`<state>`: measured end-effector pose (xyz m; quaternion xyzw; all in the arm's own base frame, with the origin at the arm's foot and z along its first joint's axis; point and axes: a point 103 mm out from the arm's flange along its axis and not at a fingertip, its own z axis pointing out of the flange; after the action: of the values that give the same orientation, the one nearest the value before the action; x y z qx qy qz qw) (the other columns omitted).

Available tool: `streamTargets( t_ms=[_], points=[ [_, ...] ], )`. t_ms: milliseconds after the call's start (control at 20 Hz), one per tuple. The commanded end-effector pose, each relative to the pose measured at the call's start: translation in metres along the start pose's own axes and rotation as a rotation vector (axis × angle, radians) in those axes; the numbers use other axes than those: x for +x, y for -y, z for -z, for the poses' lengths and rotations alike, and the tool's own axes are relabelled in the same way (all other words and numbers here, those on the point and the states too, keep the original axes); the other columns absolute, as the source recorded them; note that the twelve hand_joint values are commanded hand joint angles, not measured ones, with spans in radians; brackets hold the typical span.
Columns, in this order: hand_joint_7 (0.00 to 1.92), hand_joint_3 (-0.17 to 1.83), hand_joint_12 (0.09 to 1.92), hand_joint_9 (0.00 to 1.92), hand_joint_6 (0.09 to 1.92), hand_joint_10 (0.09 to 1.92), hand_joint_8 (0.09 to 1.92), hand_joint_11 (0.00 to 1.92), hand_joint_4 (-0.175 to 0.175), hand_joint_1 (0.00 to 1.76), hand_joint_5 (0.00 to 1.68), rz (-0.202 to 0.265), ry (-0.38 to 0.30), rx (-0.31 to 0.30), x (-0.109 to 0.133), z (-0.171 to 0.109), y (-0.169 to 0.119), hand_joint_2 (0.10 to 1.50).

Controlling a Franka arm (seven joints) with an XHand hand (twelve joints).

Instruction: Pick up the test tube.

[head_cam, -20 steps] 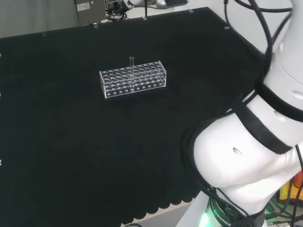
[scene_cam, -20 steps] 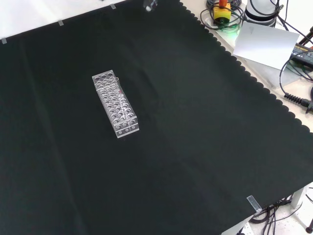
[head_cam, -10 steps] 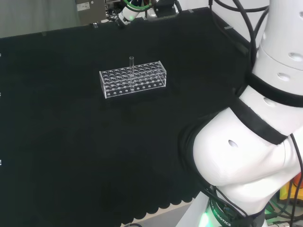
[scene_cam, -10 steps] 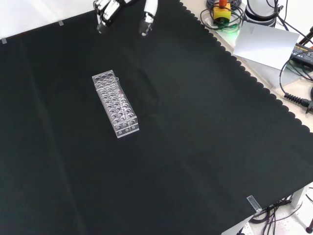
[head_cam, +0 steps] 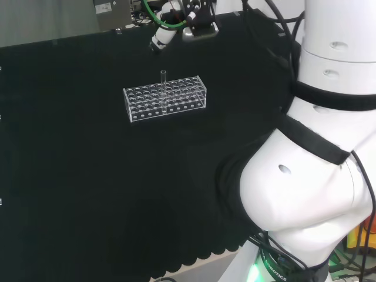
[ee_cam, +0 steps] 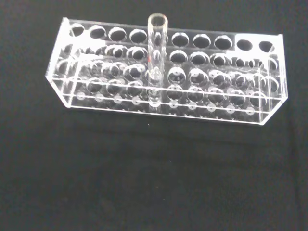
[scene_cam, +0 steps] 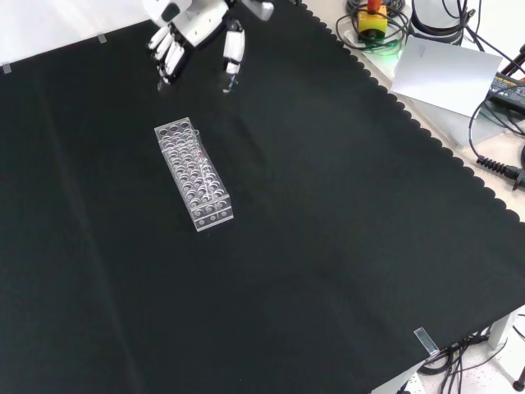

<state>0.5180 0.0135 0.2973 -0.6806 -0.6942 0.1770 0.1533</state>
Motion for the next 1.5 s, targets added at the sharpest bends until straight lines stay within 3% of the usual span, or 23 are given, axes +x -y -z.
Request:
streamTargets(
  t_ms=[50, 450, 850, 1500],
  points=[
    [0.49, 0.11, 1.57, 0.25, 0.09, 0.90, 0.85, 0.00, -0.098, 0.56, 0.37, -0.019, 0.050, 0.053, 0.002, -0.019, -0.034, 0.96],
    [0.51, 0.11, 1.57, 0.27, 0.09, 0.89, 0.86, 0.00, -0.099, 0.58, 0.38, 0.014, 0.061, 0.109, 0.004, -0.040, -0.045, 0.95],
    [0.51, 0.11, 1.57, 0.29, 0.09, 0.88, 0.85, 0.00, -0.098, 0.72, 0.38, 0.035, 0.073, 0.150, 0.009, -0.058, -0.047, 0.93],
    [0.64, 0.16, 1.56, 0.38, 0.09, 0.84, 0.85, 0.01, -0.109, 0.76, 0.46, 0.029, 0.107, 0.163, 0.015, -0.068, -0.062, 0.90]
  ],
)
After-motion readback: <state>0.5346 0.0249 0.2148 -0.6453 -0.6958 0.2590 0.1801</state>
